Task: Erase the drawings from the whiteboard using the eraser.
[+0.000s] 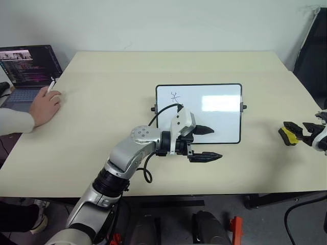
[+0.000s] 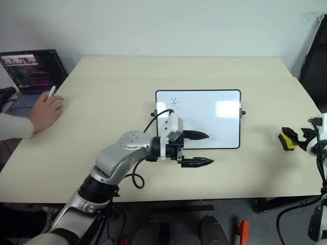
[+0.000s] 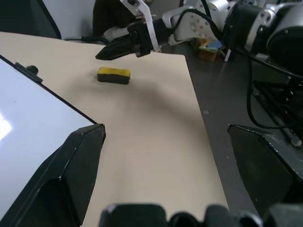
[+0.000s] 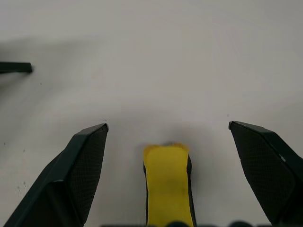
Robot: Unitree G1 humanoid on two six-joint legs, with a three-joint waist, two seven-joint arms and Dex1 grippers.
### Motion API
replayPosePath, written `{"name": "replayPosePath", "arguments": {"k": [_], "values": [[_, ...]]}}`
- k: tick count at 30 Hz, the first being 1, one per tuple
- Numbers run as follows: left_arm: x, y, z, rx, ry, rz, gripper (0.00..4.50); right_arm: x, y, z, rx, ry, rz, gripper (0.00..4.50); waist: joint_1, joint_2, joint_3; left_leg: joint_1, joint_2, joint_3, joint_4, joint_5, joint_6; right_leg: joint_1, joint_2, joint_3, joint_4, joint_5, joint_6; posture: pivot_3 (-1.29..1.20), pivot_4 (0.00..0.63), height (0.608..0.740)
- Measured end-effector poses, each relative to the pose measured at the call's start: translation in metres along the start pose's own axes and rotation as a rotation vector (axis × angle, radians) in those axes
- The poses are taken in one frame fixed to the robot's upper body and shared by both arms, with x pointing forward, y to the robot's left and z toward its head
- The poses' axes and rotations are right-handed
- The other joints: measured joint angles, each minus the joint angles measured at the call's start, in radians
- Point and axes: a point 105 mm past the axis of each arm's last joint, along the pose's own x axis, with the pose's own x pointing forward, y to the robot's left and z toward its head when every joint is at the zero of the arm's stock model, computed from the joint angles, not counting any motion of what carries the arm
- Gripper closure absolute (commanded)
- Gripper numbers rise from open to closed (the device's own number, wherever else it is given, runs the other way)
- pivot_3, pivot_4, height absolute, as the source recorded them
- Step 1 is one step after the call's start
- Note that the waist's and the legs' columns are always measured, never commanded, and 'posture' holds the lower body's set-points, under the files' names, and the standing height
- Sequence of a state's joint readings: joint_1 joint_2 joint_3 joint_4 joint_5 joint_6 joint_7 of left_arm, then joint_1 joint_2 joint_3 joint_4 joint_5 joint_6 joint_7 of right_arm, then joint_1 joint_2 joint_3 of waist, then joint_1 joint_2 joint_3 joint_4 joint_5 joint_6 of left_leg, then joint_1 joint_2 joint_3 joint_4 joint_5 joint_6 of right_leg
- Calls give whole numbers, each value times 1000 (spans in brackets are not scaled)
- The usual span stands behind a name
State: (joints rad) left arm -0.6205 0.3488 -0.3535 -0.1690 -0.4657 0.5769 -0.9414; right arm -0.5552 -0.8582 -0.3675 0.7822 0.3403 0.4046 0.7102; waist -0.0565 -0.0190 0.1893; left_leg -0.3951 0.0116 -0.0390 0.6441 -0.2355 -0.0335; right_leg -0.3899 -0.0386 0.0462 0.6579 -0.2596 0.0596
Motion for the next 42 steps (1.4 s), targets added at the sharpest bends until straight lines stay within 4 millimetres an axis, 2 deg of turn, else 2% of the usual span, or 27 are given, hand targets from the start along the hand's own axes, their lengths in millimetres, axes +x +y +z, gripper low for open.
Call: {"name": "replayPosePath", "arguments": {"k": [7, 15, 18, 25, 26, 32, 35, 37, 39, 42], "values": [[-4, -2, -3, -8, 1, 6, 0, 4, -4, -27, -9, 107, 17, 26, 4, 0, 0, -1, 0, 0, 0, 0, 0, 0, 0, 0, 0, 0, 0, 0, 150, 740], [-3, -4, -1, -7, -1, 18, 0, 5, -8, -31, -9, 115, 4, 26, 3, 0, 0, -1, 0, 0, 0, 0, 0, 0, 0, 0, 0, 0, 0, 0, 150, 740], [-3, -5, -1, -6, -3, 21, 0, 4, -10, -34, -17, 126, -4, 609, 3, 0, 0, 0, 0, 0, 0, 0, 0, 0, 0, 0, 0, 0, 0, 0, 150, 740], [-3, -4, -2, -12, -3, 32, 0, 6, -10, -37, -36, 143, -10, 3129, 3, 0, 0, 0, 0, 0, 0, 0, 0, 0, 0, 0, 0, 0, 0, 0, 150, 740], [-3, -4, -2, -12, -3, 32, 0, 6, -10, -36, -39, 141, -10, 3378, 3, 0, 0, 0, 0, 0, 0, 0, 0, 0, 0, 0, 0, 0, 0, 0, 150, 740], [-5, -3, -3, -16, -2, 41, 0, 7, -10, -32, -45, 114, -17, 3412, 2, 0, 0, 0, 0, 0, 0, 0, 0, 0, 0, 0, 0, 0, 0, 0, 150, 740], [-14, 5, -2, -6, -1, 85, 0, 4, -2, -5, -73, 13, 17, 3412, 1, 1, 0, 0, 0, 0, 0, 0, 0, 0, 0, 0, 0, 0, 0, 0, 150, 740], [-28, 20, -5, -3, 16, 156, 0, -3, 20, 31, -131, -100, 89, 3412, 0, 4, 1, 0, 0, 0, 0, 0, 0, 0, 0, 0, 1, 0, 1, 0, 150, 740], [-47, 37, -11, -6, 41, 245, 0, -14, 55, 73, -195, -224, 191, 3412, -3, 5, 1, 0, 0, -1, 0, 0, 0, -1, 0, 0, 2, -3, 5, 0, 150, 740], [-76, 58, -18, -1, 78, 352, 0, -36, 145, 134, -374, -426, 429, 3412, -5, 6, 1, 1, 1, -2, 0, 0, 0, -1, 1, -1, 2, -3, 5, 0, 150, 740]]}}
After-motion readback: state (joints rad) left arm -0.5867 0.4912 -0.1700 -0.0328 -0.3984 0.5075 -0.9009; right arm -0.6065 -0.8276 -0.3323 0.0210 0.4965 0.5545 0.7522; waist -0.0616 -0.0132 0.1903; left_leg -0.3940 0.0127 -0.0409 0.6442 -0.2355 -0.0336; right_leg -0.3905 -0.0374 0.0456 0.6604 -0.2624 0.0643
